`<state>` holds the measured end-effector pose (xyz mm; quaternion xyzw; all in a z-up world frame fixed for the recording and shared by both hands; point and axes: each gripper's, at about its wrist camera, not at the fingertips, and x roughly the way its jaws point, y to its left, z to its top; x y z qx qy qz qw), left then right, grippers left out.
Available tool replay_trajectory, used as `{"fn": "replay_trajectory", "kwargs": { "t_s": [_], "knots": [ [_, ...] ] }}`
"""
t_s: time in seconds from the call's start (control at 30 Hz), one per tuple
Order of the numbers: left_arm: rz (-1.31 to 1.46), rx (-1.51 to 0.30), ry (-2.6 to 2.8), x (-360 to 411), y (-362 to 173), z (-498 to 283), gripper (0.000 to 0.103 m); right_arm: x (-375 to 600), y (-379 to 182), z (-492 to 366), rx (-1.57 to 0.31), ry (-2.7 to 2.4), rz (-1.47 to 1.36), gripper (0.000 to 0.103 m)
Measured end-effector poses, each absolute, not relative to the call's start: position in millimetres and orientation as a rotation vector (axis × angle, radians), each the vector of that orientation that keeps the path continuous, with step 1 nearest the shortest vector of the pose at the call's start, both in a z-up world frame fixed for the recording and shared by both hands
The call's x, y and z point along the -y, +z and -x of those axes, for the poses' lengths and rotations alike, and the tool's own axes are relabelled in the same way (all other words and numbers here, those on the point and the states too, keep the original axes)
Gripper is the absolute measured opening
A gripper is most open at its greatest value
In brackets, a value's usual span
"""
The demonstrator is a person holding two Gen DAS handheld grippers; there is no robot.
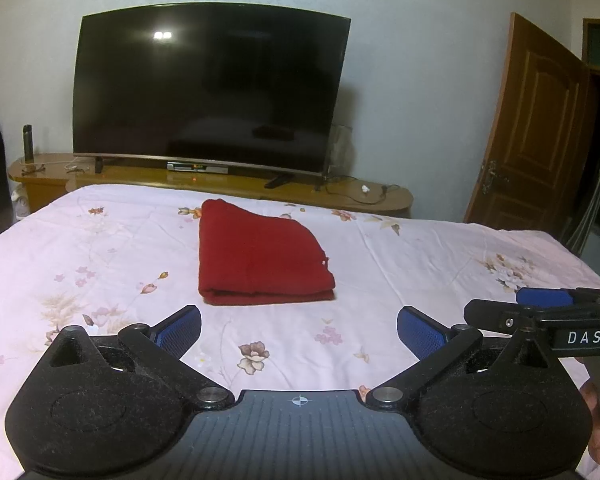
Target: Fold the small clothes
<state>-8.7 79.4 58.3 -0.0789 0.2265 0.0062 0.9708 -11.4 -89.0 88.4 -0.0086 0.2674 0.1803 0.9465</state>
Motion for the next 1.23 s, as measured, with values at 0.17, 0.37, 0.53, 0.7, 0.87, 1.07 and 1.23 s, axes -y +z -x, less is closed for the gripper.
{"fn": "replay_trajectory", "kwargs": {
  "t_s": [0.17, 0.37, 0.53, 0.7, 0.87, 1.07, 1.23],
  "knots": [
    [0.158, -0.457, 0.012, -79.5, 58.5, 8.8, 0.103, 88.5, 88.0, 10.8, -0.543, 0.366, 0.016, 0.102],
    [0.157, -0.458, 0.011, -80.0, 58.5, 8.4, 0.103, 89.3, 87.2, 10.0, -0.547, 0.371, 0.019, 0.102],
    [0.159, -0.453, 0.016, -79.7, 58.1, 8.4, 0.103, 88.1, 87.4, 8.7, -0.547, 0.377, 0.022, 0.102],
    [0.164, -0.449, 0.022, -82.5, 56.7, 9.0, 0.103, 89.0, 87.5, 8.3, -0.539, 0.373, 0.018, 0.102],
    [0.151, -0.459, 0.042, -81.8, 54.6, 7.3, 0.103, 89.3, 87.1, 8.0, -0.541, 0.374, 0.018, 0.102],
    [0.125, -0.438, 0.018, -80.7, 55.3, 6.6, 0.103, 90.2, 86.7, 8.0, -0.546, 0.377, 0.021, 0.102],
    [0.124, -0.434, 0.031, -78.6, 57.1, 5.9, 0.103, 91.4, 87.1, 7.3, -0.541, 0.378, 0.019, 0.102]
  ]
}}
